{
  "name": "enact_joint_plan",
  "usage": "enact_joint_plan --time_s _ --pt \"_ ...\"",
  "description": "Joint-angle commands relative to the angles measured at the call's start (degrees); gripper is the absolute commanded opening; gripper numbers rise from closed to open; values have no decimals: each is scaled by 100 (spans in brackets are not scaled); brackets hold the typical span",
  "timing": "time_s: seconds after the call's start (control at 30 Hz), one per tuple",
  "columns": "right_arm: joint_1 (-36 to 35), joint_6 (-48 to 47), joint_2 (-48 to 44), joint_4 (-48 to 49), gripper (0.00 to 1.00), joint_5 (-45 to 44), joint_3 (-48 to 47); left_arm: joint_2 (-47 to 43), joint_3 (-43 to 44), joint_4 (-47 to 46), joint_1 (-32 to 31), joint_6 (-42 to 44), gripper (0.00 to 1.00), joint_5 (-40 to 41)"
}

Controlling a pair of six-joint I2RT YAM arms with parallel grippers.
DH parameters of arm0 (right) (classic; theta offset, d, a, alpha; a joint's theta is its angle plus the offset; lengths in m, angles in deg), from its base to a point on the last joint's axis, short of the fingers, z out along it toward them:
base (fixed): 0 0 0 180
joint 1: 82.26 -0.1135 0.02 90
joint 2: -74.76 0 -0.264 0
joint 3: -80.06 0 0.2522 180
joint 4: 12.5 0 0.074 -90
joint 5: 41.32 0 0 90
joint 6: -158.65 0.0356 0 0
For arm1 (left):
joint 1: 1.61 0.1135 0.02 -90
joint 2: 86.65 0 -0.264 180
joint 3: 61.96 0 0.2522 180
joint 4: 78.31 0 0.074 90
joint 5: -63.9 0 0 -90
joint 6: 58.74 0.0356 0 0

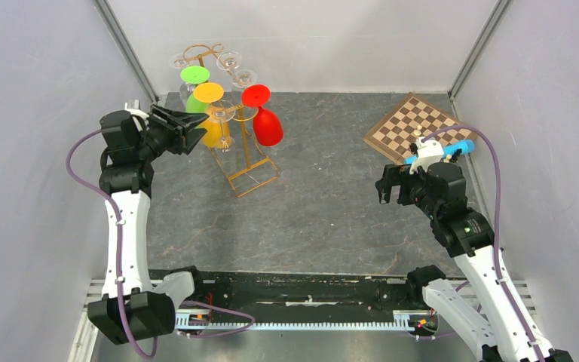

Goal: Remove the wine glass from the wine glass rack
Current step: Pick up the wine glass from the wine rack.

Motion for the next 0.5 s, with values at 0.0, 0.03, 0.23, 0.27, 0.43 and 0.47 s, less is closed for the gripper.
enact_joint_plan --time_s 0.0,0.03,0.23,0.27,0.43,0.47 --pt "-30 -64 8 41 98 -65 -139 195 165 -443 47 -351 54 -254" --pt "-30 -64 12 43 98 -66 -135 240 173 -481 44 -390 54 -283" --pt "-30 -78 -58 48 98 -92 -104 563 445 -600 49 -507 51 -408" --pt "-34 -76 -72 60 98 -93 -92 607 510 -588 47 -503 51 -407" --pt "-29 -80 -115 58 98 -92 -55 740 591 -673 46 -573 43 -455" --pt "-30 -81 -116 65 98 -100 -48 746 595 -688 49 -587 42 -460"
